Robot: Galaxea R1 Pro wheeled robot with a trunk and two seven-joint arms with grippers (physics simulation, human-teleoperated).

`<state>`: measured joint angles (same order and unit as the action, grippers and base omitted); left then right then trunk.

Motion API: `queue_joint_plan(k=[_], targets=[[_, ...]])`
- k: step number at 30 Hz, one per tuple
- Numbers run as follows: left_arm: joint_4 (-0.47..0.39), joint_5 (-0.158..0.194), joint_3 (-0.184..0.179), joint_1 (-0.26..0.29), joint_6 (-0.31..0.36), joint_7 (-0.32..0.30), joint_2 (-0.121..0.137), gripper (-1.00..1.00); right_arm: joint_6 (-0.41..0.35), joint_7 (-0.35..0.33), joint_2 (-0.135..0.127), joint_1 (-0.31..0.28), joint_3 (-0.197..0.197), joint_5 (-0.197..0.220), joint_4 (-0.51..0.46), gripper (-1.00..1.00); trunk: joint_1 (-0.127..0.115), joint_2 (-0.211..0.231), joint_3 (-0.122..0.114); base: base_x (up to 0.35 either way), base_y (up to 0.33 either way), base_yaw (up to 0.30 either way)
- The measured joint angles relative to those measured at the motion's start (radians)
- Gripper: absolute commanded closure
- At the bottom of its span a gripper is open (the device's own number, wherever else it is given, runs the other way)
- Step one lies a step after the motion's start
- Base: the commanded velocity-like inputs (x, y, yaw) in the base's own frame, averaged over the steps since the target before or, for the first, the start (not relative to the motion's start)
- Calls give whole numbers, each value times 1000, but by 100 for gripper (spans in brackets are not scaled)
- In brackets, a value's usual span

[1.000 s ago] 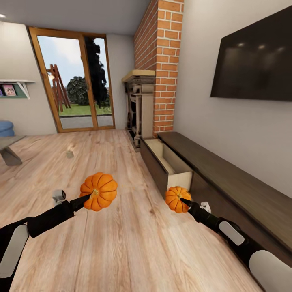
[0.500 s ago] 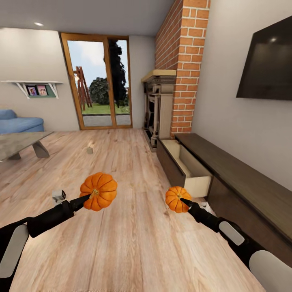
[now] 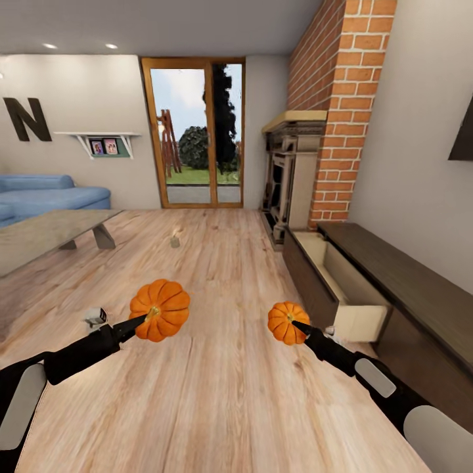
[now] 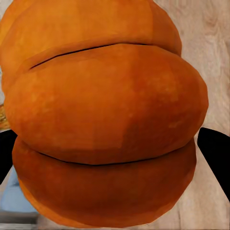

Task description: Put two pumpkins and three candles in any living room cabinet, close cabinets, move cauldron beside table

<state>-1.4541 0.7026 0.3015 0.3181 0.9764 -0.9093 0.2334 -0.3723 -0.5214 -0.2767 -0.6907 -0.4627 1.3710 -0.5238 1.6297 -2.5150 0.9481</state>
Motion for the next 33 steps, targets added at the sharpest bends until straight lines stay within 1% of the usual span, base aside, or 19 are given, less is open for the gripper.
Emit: queue_joint_plan(k=[6,8,33], targets=[[0,0,0,0,0,0,0,100,1,0,0,0,0,0,0,100,0,0,0,323,90,282],[0,0,0,0,0,0,0,100,-1,1,0,0,-2,0,0,100,0,0,0,323,100,100],[0,0,0,0,0,0,0,100,0,-1,0,0,0,0,0,100,0,0,0,334,10,4]])
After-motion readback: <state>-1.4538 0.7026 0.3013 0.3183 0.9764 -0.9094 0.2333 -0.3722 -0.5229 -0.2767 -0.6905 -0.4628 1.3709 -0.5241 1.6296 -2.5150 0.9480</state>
